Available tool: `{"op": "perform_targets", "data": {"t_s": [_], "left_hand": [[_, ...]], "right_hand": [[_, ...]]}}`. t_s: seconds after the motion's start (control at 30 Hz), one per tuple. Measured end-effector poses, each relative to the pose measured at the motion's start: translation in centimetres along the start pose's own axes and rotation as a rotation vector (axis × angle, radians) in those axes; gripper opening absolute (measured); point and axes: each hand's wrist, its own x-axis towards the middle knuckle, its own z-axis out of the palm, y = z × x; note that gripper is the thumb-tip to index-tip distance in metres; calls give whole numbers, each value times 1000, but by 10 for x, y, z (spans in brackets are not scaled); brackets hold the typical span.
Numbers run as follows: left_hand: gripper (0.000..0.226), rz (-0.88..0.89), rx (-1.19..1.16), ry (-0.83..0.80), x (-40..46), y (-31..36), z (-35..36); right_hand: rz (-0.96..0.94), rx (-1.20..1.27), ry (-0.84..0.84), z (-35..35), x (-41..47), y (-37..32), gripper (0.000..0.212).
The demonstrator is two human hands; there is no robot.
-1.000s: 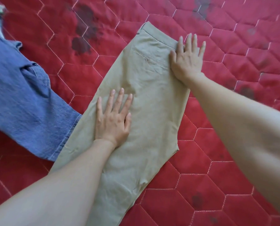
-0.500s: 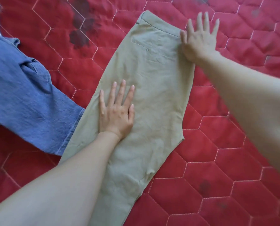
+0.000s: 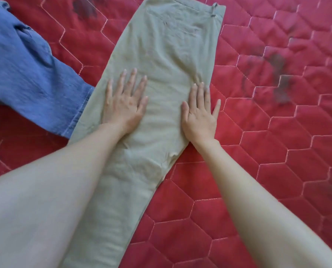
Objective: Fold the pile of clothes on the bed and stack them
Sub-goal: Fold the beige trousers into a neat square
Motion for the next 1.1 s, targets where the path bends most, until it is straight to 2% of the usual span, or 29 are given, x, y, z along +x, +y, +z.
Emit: {"op": "perform_targets", "data": {"t_s": [0.1, 0.17, 0.23, 0.3, 0.33, 0.4, 0.5, 0.67, 0.73, 0.77, 0.9, 1.0, 1.1], "left_hand": [[61, -13, -25, 1, -75, -12, 2], [60, -24, -18, -5, -127, -22, 3], [59, -32, -3, -7, -167, -30, 4], [57, -43, 12, 1, -193, -33, 6], [57, -51, 14, 0, -203, -36, 7], [58, -60, 9, -13, -224, -40, 8], [58, -76, 18, -22, -257, -50, 9], [59, -128, 47, -88, -294, -44, 4], [59, -142, 54, -113, -306, -41, 4], [59, -142, 58, -124, -313, -39, 4], [61, -198, 13, -93, -343, -28, 8], [61, -195, -12, -63, -369, -26, 13], [59, -158, 34, -63, -409, -37, 20]], "right_hand": [[204, 17, -66, -11, -11, 1, 62], [232, 19, -19, -15, -24, -27, 63], [66, 86, 22, -11, -46, -76, 62], [-130, 149, -10, 4, -79, -118, 60], [-166, 162, -38, 14, -97, -127, 58], [-96, 159, -46, 32, -135, -119, 57], [109, 123, 58, 48, -182, -81, 57], [149, 127, -37, 50, -224, -54, 60], [178, 135, 3, 41, -230, -68, 61], [135, 149, 27, 35, -232, -83, 61], [-230, 230, 22, 32, -243, -171, 58], [-248, 209, -78, 56, -264, -186, 56], [-190, 137, -16, 77, -296, -154, 57]]}}
